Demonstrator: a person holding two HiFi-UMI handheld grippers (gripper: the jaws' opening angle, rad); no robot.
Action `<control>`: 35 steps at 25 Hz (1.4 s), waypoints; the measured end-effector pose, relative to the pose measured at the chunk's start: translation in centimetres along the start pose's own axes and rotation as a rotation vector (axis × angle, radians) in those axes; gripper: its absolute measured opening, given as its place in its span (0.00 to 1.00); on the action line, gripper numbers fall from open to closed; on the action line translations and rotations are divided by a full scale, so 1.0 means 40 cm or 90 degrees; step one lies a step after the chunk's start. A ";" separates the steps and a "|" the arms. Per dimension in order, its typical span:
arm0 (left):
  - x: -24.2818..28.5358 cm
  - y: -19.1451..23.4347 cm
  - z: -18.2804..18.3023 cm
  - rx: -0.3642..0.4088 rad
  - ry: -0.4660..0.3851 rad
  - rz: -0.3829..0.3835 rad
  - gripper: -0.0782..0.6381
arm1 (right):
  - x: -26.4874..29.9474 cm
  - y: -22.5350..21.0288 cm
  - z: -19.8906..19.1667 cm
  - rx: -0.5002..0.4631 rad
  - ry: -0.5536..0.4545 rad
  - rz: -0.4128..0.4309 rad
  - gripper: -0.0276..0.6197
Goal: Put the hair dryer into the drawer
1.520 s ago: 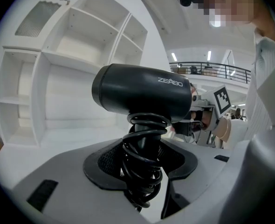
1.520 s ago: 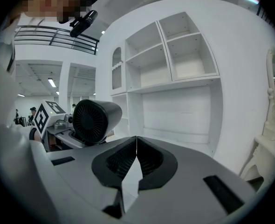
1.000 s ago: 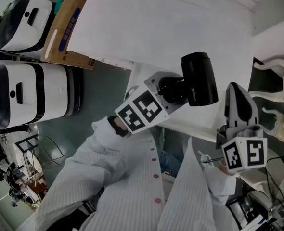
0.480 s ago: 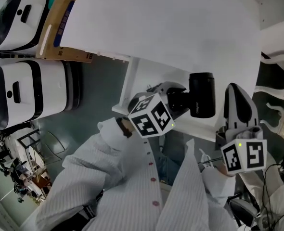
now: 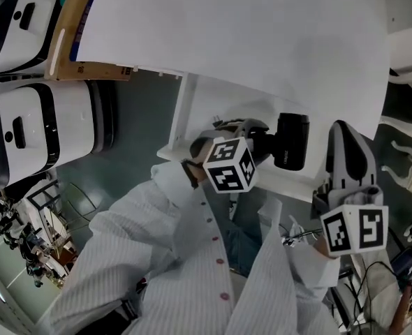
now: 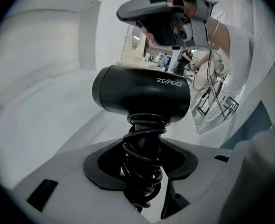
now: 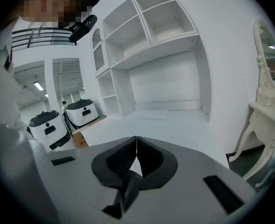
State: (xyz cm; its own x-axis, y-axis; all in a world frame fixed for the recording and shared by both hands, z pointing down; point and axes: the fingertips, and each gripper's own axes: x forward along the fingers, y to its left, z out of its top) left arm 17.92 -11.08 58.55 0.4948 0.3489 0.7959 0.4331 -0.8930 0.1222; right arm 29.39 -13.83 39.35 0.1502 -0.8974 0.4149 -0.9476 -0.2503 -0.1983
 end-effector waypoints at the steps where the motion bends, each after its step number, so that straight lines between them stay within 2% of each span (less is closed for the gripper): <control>1: 0.016 -0.003 -0.014 0.006 0.011 -0.001 0.41 | 0.000 -0.002 -0.007 0.003 0.004 -0.002 0.06; 9: 0.129 -0.026 -0.127 0.033 0.086 -0.017 0.41 | 0.012 0.000 -0.079 0.026 0.027 -0.004 0.06; 19: 0.218 -0.030 -0.228 0.013 0.147 -0.037 0.42 | 0.025 0.004 -0.123 0.035 0.044 -0.002 0.06; 26: 0.236 -0.023 -0.232 0.004 0.151 -0.037 0.42 | 0.027 0.009 -0.148 0.042 0.054 0.003 0.06; 35: 0.243 -0.026 -0.238 0.021 0.173 -0.041 0.42 | 0.030 0.019 -0.154 0.043 0.059 0.005 0.06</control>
State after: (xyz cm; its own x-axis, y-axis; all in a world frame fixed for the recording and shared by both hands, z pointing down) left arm 15.10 -9.46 71.82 0.2464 0.3119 0.9176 0.4833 -0.8602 0.1626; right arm 27.10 -12.87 45.15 0.1130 -0.8624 0.4934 -0.9269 -0.2704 -0.2604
